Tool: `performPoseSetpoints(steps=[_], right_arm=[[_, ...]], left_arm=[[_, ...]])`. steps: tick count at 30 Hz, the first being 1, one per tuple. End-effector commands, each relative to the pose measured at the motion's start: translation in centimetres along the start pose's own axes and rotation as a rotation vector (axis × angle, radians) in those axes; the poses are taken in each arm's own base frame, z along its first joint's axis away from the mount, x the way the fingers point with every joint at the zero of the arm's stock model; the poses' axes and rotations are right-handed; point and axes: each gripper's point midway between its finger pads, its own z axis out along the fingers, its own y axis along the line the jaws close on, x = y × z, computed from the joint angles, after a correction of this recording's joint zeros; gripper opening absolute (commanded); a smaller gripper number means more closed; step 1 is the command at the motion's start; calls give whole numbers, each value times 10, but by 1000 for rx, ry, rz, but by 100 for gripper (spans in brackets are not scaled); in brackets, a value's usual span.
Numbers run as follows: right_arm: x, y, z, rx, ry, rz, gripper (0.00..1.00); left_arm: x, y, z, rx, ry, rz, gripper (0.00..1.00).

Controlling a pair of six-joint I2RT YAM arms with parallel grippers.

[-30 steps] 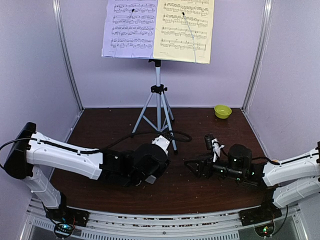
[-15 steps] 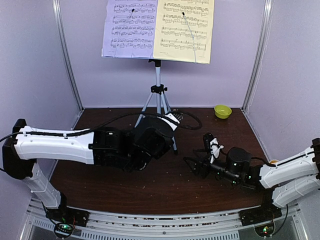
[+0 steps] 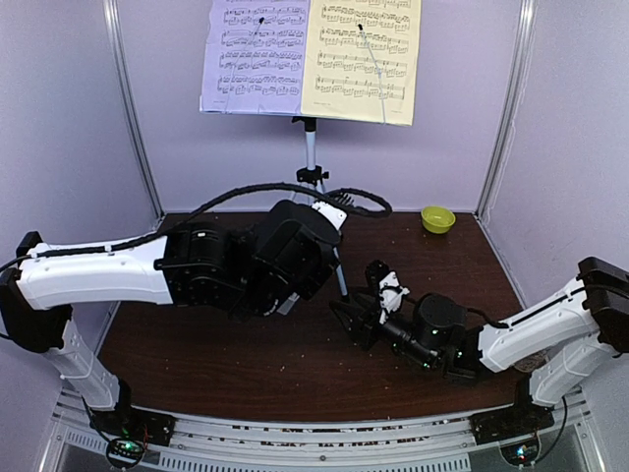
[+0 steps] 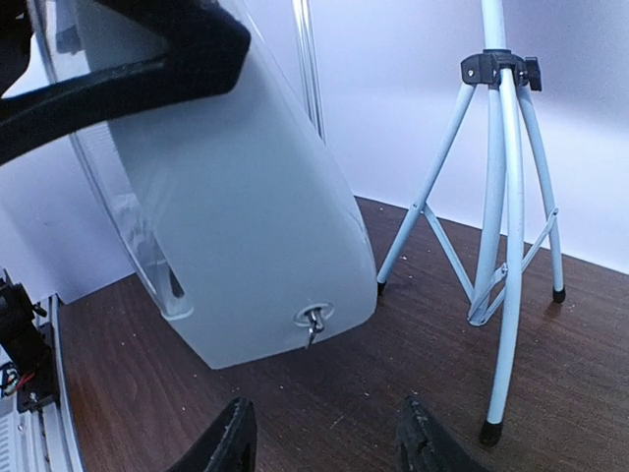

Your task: Set up the instrument practice props

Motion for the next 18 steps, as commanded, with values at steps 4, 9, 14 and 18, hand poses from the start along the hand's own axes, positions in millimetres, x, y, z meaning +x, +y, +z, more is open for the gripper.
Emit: performPoseSetpoints(steps=[4,9,14,18], right_arm=[[-14,15,22,18,-52,19,43],[-9,11,26,53,-42,9,39],[-8,13,30,52,-33,-4,38],[-11,18,32,27,-36,-2,37]], left_arm=[[-36,28,-23,1,-113,-150,0],[-38,29,-27,11,-123,-158,0],[-39,22,-27,37,-138,-153,0],[-40,21,-27,43,-142,-155,0]])
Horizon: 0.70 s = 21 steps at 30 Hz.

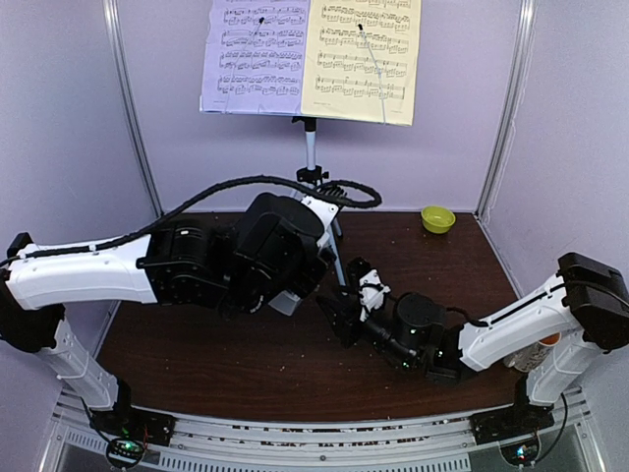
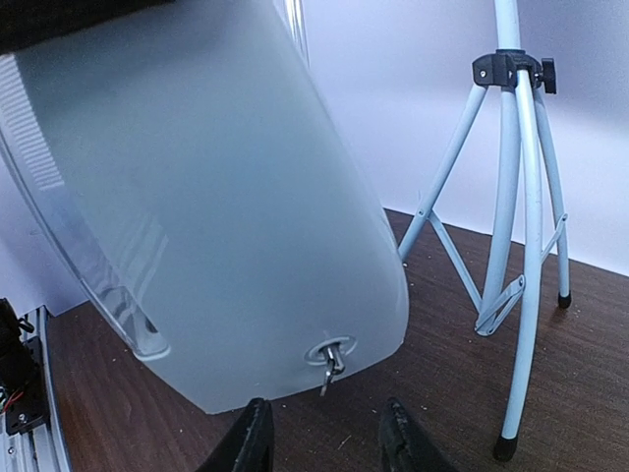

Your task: Set up the instrument practice props

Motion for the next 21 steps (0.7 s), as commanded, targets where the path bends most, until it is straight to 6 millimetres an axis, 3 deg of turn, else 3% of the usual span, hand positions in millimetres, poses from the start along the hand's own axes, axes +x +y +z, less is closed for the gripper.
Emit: performPoseSetpoints(steps=[1,9,17,21], right_arm=[[-11,7,6,-15,-25,1,37],[-5,6,10,7,-1,-5,27],[-3,0,9,38,9,-12,23],[-3,-4,5,52,3,-7,14]], left_arm=[[-34,16,-16,-8,-110,-103,0],[-39,13,-20,5,-126,-103,0],[-46,9,-30,43,-168,-97,0],[-48,5,-33,64,-182,-88,0]])
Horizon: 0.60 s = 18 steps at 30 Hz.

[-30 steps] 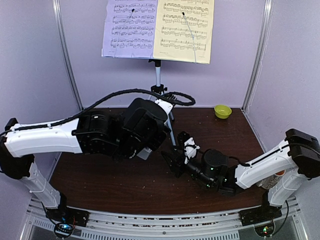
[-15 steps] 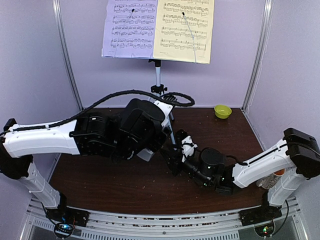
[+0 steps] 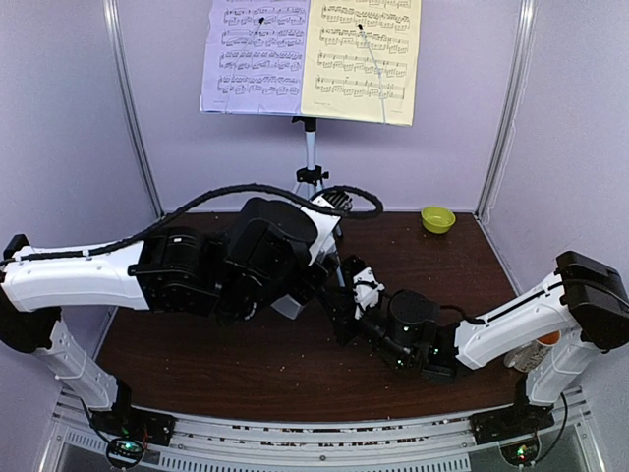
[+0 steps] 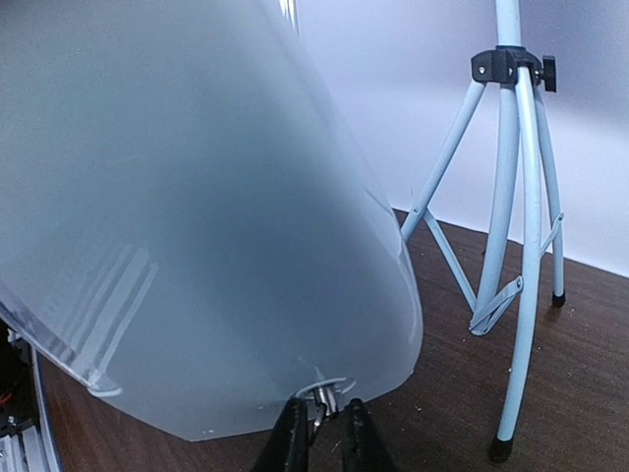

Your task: Set up the instrument practice props

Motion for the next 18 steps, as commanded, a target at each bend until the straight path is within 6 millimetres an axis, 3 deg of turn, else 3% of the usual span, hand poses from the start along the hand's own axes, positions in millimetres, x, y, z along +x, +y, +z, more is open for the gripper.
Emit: performPoseSetpoints(steps=[1,6,18], right_arm=[[-3,-6,-3,37,-14,4,11],[-9,-8,-8,37,-34,6,0],[-37,11,-21,-118,-54,115,0]], left_arm=[[-44,16,-22,9,-145,-103,0],[-46,12,-23,27,-155,-100,0],[-33,6,-17,20,-162,-85,0]])
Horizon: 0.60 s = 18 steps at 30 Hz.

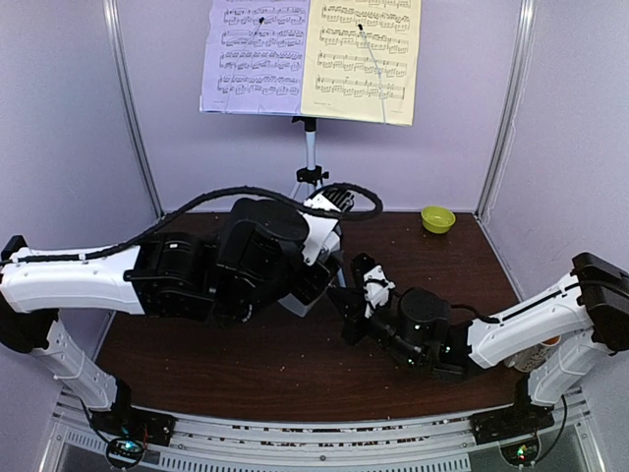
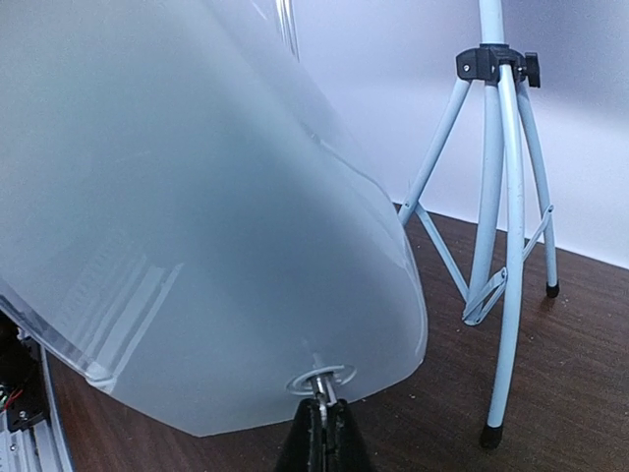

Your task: Set up the instrument practice props

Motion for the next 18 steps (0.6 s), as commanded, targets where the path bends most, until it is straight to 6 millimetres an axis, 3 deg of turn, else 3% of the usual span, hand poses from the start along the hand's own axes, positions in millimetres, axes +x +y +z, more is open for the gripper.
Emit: performPoseSetpoints(steps=[1,18], right_arm=[[-32,18,-6,-127,-64,131,0],[-55,13,-8,-395,-62,818,0]], left_arm=[[-21,10,-10,-9,-104,-59,0],[9,2,-14,29,-244,-103,0]])
